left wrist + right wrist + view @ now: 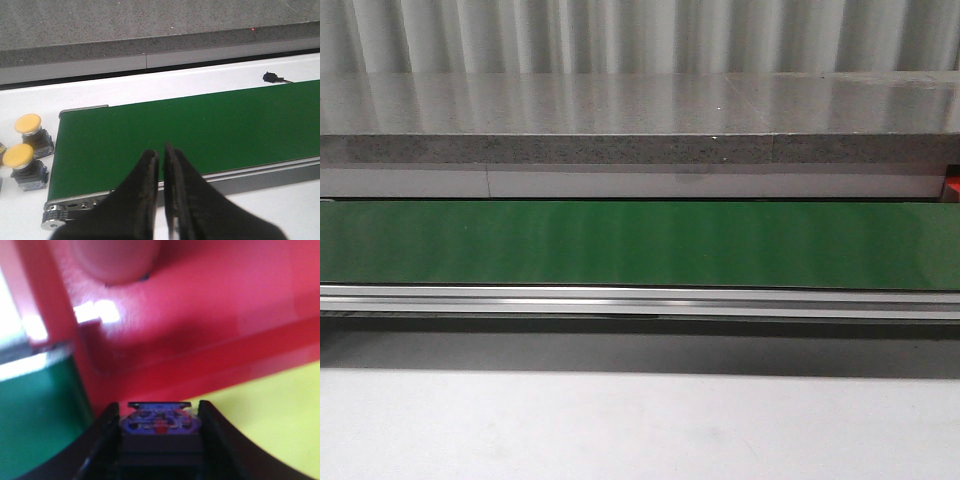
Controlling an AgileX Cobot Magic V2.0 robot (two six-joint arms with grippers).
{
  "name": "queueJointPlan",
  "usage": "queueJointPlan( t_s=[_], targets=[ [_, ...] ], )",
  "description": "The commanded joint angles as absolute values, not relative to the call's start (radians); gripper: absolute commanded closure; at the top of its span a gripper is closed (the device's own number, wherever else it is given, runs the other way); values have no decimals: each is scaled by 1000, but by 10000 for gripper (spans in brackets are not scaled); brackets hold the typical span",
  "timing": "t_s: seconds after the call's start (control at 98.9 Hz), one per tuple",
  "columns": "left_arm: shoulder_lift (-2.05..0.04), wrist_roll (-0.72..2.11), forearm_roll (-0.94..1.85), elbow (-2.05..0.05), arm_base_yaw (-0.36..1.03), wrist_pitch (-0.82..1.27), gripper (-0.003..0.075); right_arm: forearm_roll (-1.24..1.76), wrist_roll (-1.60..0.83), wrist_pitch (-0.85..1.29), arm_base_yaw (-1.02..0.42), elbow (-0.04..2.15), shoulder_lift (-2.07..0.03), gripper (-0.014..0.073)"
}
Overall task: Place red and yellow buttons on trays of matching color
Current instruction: 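Move the red button into the red tray and release it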
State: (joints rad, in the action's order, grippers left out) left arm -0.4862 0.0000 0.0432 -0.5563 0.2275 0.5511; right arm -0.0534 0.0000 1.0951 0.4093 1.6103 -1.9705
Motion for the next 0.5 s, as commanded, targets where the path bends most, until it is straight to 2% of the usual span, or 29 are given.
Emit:
queueJointPlan(
  t_s=[0.0, 0.313, 0.414, 0.485],
  targets=[
    [-488, -13, 52, -587, 235, 475, 726, -65, -8, 1082, 418, 1688, -1961, 484],
    [-488, -13, 52, -587, 235, 475, 726, -44, -8, 1066, 419, 1755, -2088, 468],
    [-488, -13, 52, -587, 235, 475, 726, -44, -8, 1065, 420, 1756, -2100, 386],
    [-488, -13, 52, -587, 235, 475, 725, -44, -8, 1065, 421, 1756, -2106, 274]
  ],
)
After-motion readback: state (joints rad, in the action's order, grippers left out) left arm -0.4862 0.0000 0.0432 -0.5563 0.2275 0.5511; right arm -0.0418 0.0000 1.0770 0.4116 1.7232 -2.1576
